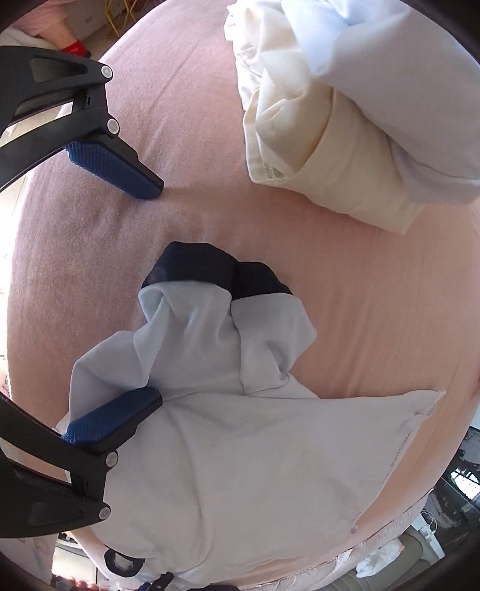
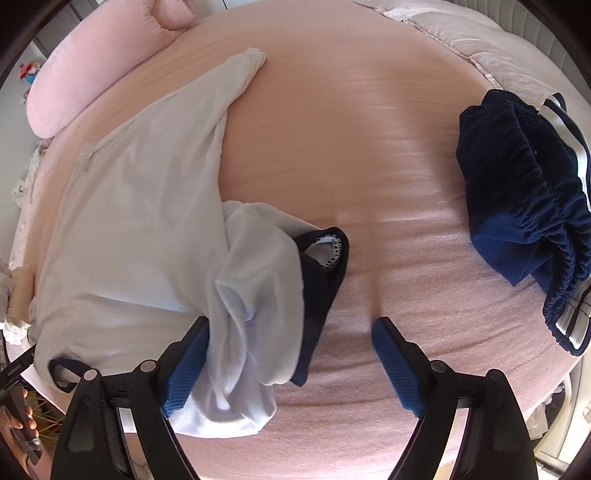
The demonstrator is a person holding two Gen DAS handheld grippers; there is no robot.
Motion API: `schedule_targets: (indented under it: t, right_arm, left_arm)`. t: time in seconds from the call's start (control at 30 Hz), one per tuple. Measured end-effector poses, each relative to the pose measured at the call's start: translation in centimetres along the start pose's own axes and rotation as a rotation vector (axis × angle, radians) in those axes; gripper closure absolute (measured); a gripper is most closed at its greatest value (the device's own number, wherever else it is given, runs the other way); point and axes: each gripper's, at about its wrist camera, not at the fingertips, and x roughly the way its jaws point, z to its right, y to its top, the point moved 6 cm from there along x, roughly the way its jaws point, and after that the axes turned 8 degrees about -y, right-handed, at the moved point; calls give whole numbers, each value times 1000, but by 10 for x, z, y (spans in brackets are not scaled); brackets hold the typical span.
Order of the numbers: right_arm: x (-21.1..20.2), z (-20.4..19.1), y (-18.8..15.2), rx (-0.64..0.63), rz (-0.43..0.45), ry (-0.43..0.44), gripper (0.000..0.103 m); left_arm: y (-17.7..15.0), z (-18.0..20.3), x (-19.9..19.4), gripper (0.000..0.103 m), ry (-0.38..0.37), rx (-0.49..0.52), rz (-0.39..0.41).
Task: Fold clothes
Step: 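Open both grippers and release the folded sleeve onto the shirt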
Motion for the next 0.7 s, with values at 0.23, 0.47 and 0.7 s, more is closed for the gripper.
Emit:
schedule_targets:
  t: [0.23,0.47,0.7]
  right_arm:
    - [-15,-3,-3,16,-32,17,12]
    - [-78,-7,25,34,37,40,12]
    - [-79,-3,88,-47,54,14,13]
  left_arm:
    - [23,25,-40,0,17,91,34]
    - [54,61,-62,0,-44,189,50]
    - [68,55,-53,0,-42,202,47]
